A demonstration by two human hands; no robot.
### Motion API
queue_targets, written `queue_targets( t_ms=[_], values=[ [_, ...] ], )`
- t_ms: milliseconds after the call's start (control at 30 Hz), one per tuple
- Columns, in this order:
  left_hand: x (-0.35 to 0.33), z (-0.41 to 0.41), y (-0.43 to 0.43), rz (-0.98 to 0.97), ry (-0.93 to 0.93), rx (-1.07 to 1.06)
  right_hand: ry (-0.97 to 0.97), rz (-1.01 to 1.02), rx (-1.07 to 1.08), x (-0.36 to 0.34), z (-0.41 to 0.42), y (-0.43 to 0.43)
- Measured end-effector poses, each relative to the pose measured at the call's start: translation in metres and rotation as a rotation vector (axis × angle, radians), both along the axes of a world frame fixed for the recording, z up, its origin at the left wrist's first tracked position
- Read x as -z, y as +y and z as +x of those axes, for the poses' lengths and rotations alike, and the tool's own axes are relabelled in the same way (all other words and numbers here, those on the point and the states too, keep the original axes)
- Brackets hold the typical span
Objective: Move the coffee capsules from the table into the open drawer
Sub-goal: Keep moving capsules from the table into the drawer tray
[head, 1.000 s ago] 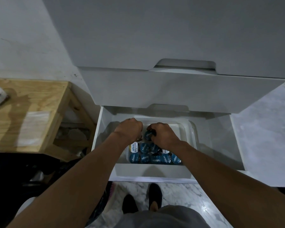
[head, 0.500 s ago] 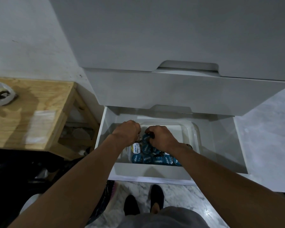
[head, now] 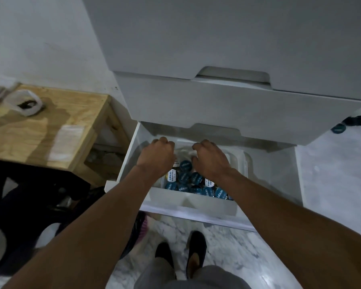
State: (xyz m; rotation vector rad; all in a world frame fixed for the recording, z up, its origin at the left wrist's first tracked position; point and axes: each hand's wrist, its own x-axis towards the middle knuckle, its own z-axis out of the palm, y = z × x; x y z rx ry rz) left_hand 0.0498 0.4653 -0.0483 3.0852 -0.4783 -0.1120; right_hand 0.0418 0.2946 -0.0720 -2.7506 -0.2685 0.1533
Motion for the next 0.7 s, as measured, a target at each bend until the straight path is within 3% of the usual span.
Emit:
queue_targets(
  t_ms=[233,700],
  values=[
    [-0.025,-0.036,-0.006,-0.08,-0.154,-0.02,-0.115,-0.076,0.092,-0.03,-0.037,-0.01],
    [-0.087,-0.11,-0.051,-0.113,-0.412,0.289,-0.363,-0.143,0.412,-0.111,-0.171,-0.069]
  ],
)
